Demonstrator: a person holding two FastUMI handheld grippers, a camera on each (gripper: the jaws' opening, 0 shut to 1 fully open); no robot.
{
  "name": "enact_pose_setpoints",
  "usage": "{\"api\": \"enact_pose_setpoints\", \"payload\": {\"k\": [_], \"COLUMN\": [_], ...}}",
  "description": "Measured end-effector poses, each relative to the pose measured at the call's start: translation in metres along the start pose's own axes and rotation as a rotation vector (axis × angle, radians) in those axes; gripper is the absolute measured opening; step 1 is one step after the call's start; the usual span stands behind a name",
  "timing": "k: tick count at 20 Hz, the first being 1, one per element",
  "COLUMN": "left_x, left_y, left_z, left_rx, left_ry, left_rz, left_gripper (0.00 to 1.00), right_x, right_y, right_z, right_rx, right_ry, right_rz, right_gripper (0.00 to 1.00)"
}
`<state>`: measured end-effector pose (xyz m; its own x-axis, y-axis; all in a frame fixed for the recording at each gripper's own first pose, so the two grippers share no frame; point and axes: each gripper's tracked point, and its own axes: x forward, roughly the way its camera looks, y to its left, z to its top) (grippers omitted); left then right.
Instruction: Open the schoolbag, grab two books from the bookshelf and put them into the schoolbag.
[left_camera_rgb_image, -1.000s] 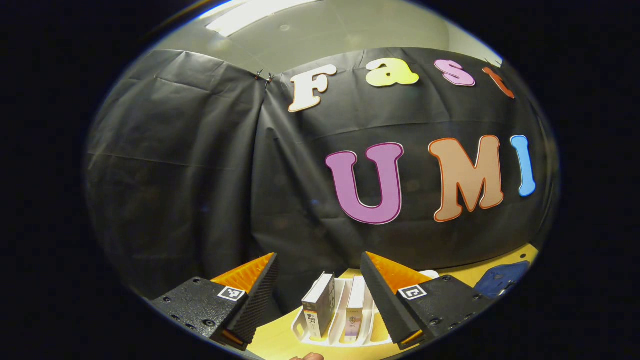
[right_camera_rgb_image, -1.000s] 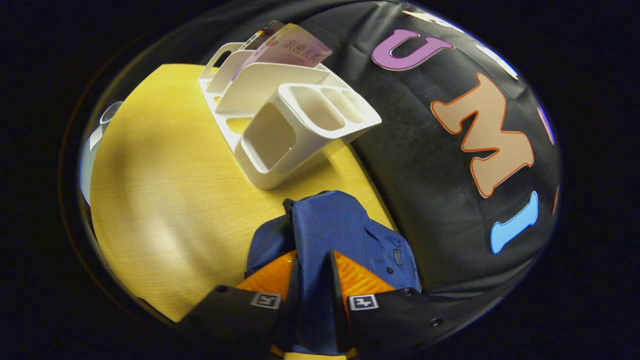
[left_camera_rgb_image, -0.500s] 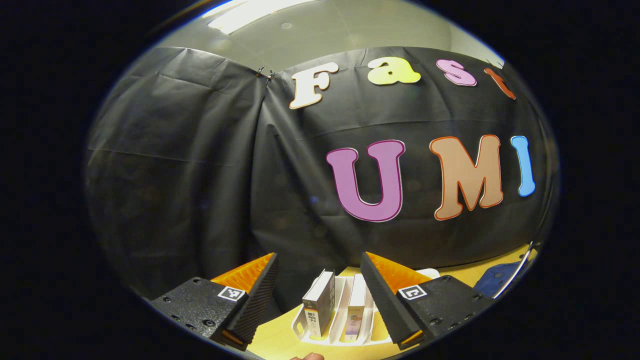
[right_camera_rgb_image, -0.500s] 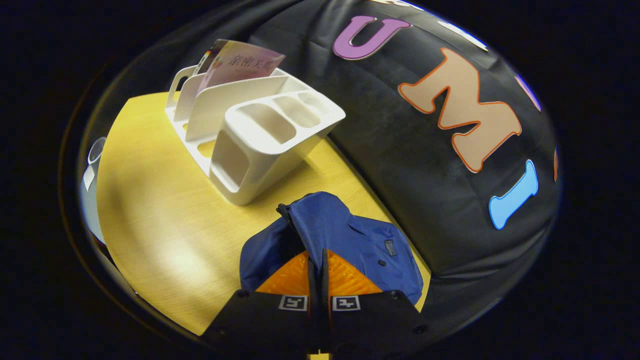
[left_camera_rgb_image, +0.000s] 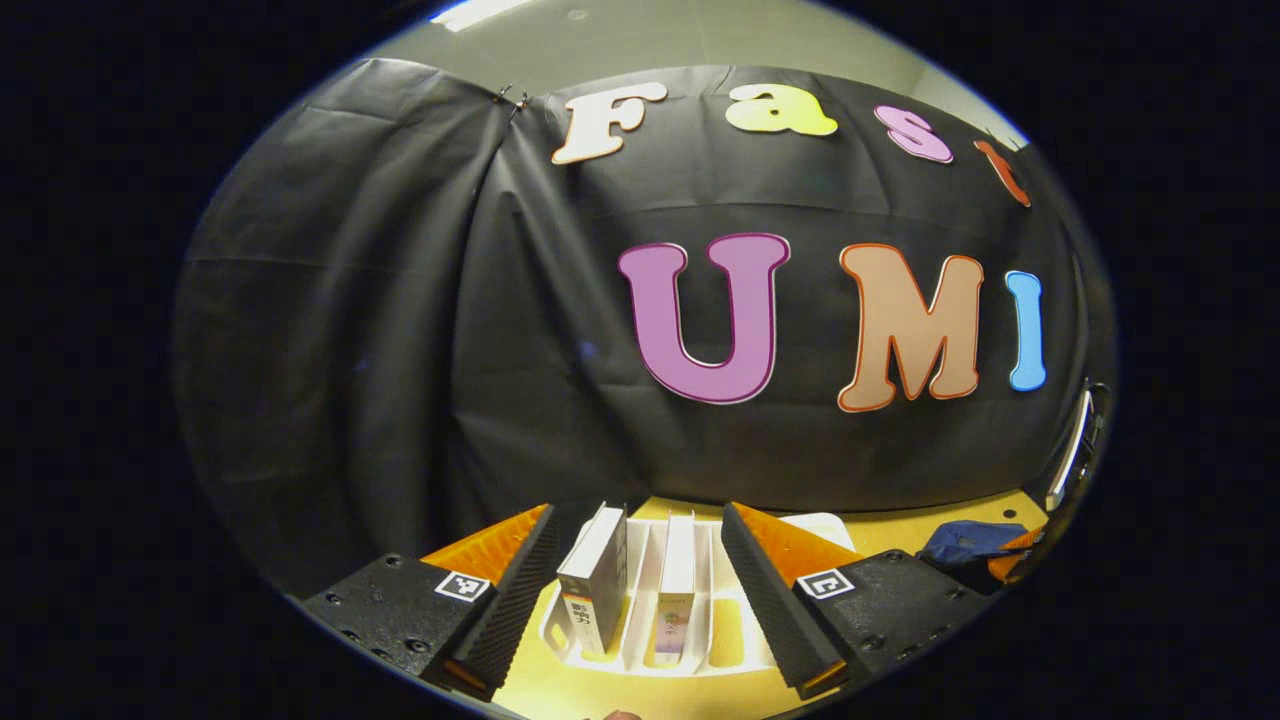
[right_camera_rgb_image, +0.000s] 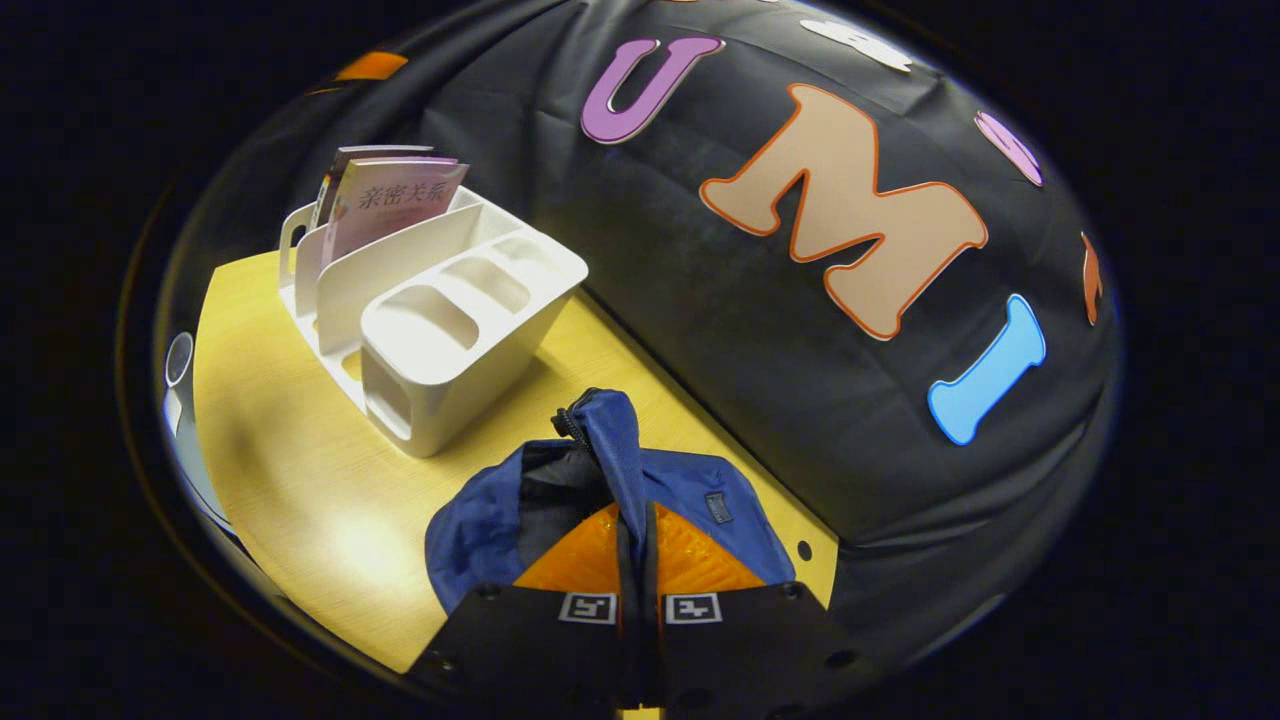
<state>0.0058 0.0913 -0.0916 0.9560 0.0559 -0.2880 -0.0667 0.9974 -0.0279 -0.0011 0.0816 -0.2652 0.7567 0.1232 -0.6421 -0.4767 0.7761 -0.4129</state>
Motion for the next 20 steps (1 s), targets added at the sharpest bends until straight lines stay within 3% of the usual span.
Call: {"api": "enact_pose_setpoints", "payload": {"k": [3,5,8,16,20], "left_x": [0.017,0.029,0.049,0.086,0.1], "left_y": [0.006,0.002,-0.01,-0.03,-0.045], "left_z": [-0.011,-0.018,-0.028,-0.07,-0.1], "left_rx": [-0.012,-0.02,-0.024,0.089,0.034], "left_ry": [0.065,0.121,0.206,0.448,0.584], "left_rz": [-0.029,-0.085,-0.172,-0.295,-0.334], "left_gripper": [0.95,0.98,0.93,0.93,0.93], "right_x": [0.0,0.001,0.0,0.001,0.001], "right_y": [-0.01,-0.01,-0.011,-0.022,-0.023], "right_z": [0.003,0.002,0.001,0.0,-0.001], "right_rx": [-0.001,-0.006,-0.012,0.019,0.018], "right_ry": [0.002,0.002,-0.001,0.006,0.006], "right_rz": [-0.015,-0.017,-0.023,-0.053,-0.065], "right_gripper": [0.05,0.04,0.04,0.04,0.05]}}
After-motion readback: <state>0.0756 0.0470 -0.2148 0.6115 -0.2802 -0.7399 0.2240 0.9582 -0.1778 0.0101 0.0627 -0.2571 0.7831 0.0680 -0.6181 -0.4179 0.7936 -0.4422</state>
